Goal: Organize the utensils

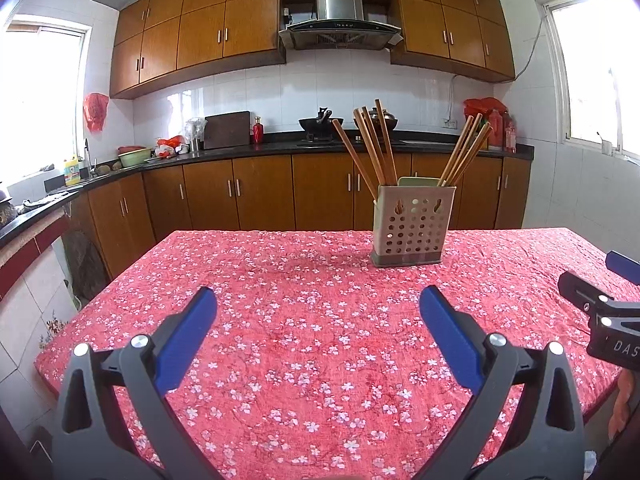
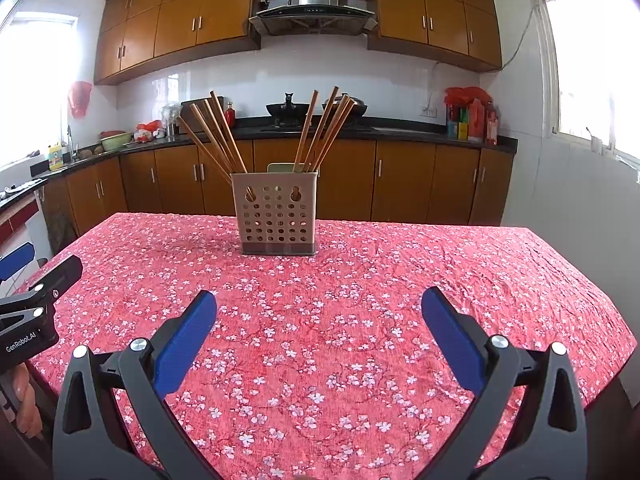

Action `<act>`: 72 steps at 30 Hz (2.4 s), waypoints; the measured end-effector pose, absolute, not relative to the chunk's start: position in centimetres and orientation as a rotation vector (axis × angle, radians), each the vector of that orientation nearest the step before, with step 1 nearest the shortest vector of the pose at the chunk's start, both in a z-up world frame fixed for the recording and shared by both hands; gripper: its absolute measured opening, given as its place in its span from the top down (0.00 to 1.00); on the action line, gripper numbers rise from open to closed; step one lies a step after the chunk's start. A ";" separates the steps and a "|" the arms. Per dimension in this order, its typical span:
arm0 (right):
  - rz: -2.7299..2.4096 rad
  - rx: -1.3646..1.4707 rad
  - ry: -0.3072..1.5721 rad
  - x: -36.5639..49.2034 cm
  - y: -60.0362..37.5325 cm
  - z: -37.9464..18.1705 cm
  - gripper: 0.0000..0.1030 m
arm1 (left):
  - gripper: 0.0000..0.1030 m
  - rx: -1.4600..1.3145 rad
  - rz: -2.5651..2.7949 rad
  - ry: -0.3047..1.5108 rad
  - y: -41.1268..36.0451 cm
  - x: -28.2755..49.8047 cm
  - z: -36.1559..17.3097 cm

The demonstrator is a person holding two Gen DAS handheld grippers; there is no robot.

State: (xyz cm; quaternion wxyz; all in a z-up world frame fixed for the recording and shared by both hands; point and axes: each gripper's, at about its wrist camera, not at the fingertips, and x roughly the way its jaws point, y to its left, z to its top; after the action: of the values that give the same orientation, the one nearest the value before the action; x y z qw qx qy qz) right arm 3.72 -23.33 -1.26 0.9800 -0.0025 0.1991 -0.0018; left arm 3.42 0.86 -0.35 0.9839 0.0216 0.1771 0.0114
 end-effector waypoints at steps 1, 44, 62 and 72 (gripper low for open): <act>-0.004 -0.005 0.401 3.7 -23.3 -1.3 0.02 | 0.04 0.042 0.022 0.356 0.9 3.4 -0.4; -0.010 0.020 0.415 4.2 -23.7 -1.6 0.02 | 0.04 0.025 0.009 0.371 1.1 4.0 -0.6; -0.009 0.020 0.418 4.3 -23.7 -1.7 0.02 | 0.04 0.025 0.007 0.372 1.0 4.1 -0.7; -0.009 0.021 0.419 4.2 -23.7 -1.7 0.02 | 0.04 0.024 0.003 0.374 1.0 4.1 -1.0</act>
State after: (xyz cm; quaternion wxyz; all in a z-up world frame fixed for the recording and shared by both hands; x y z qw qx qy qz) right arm 4.23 -23.74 -1.70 0.9781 0.0102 0.2079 -0.0043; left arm 4.13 0.99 -1.02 0.9825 0.0119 0.1859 0.0016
